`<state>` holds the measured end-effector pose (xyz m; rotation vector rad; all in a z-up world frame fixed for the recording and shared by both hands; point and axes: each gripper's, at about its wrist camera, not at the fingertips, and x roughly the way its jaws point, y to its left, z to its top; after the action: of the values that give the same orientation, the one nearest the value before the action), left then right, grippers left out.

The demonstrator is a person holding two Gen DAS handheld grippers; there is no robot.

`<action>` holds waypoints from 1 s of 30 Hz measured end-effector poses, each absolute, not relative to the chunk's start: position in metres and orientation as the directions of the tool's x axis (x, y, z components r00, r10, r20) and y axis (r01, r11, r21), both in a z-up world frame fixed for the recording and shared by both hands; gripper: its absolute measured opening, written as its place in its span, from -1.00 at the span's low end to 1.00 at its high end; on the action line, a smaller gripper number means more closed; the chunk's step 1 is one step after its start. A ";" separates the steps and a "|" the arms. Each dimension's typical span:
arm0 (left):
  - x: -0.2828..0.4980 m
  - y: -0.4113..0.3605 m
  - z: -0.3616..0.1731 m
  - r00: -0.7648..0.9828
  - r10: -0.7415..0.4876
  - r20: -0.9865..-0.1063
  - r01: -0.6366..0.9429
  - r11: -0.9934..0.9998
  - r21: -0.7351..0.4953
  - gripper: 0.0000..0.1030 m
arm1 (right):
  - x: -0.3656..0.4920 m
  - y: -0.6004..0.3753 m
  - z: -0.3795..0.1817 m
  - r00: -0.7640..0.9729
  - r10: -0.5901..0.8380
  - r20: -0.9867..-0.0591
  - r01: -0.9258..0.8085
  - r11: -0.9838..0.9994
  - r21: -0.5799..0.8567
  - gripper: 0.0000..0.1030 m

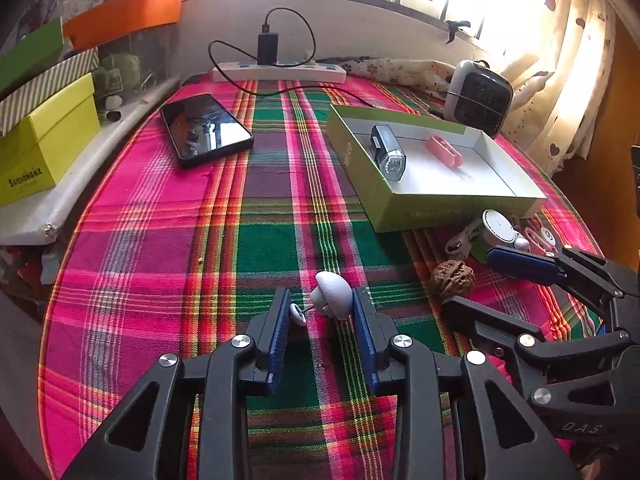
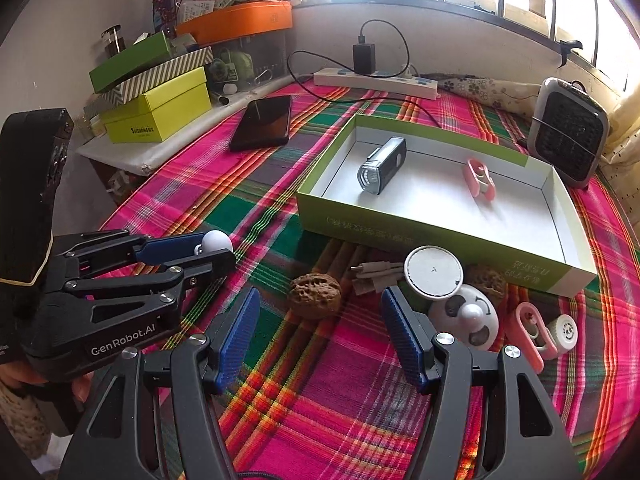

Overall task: Organize objects
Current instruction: 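Grasp the white mushroom-shaped object with the left tool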

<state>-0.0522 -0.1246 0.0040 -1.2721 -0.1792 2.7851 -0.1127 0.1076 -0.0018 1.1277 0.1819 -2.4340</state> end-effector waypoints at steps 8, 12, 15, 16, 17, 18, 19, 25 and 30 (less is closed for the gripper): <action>-0.052 -0.126 0.004 -0.653 0.113 -0.748 -0.018 -0.991 -0.133 -0.43 | -0.121 0.100 -0.012 -0.536 -0.342 -0.772 0.448 -0.890 0.083 0.22; -0.053 -0.126 0.004 -0.653 0.114 -0.748 -0.018 -0.991 -0.135 -0.43 | -0.122 0.099 -0.014 -0.539 -0.330 -0.775 0.446 -0.892 0.070 0.08; -0.053 -0.126 0.004 -0.653 0.110 -0.749 -0.018 -0.991 -0.131 -0.43 | -0.122 0.098 -0.014 -0.541 -0.325 -0.776 0.447 -0.892 0.062 0.05; -0.052 -0.125 0.004 -0.653 0.111 -0.749 -0.018 -0.991 -0.131 -0.43 | -0.123 0.099 -0.014 -0.543 -0.323 -0.776 0.445 -0.893 0.060 -0.01; -0.053 -0.126 0.004 -0.653 0.111 -0.749 -0.018 -0.991 -0.131 -0.43 | -0.123 0.099 -0.014 -0.545 -0.319 -0.775 0.441 -0.895 0.058 -0.09; -0.053 -0.125 0.004 -0.653 0.113 -0.749 -0.018 -0.991 -0.133 -0.43 | -0.124 0.100 -0.014 -0.546 -0.319 -0.775 0.439 -0.897 0.060 -0.11; -0.053 -0.126 0.004 -0.653 0.113 -0.749 -0.018 -0.991 -0.133 -0.43 | -0.124 0.101 -0.014 -0.546 -0.320 -0.774 0.437 -0.897 0.063 -0.14; -0.053 -0.126 0.004 -0.653 0.112 -0.749 -0.018 -0.991 -0.133 -0.43 | -0.124 0.102 -0.013 -0.551 -0.319 -0.771 0.437 -0.898 0.060 -0.35; -0.053 -0.125 0.004 -0.653 0.112 -0.749 -0.018 -0.991 -0.133 -0.43 | -0.124 0.102 -0.013 -0.551 -0.321 -0.771 0.438 -0.897 0.060 -0.37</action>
<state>-0.0527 -0.1248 0.0042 -1.2743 -0.1742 2.7876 -0.1238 0.1016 -0.0132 1.1687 0.1936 -2.4327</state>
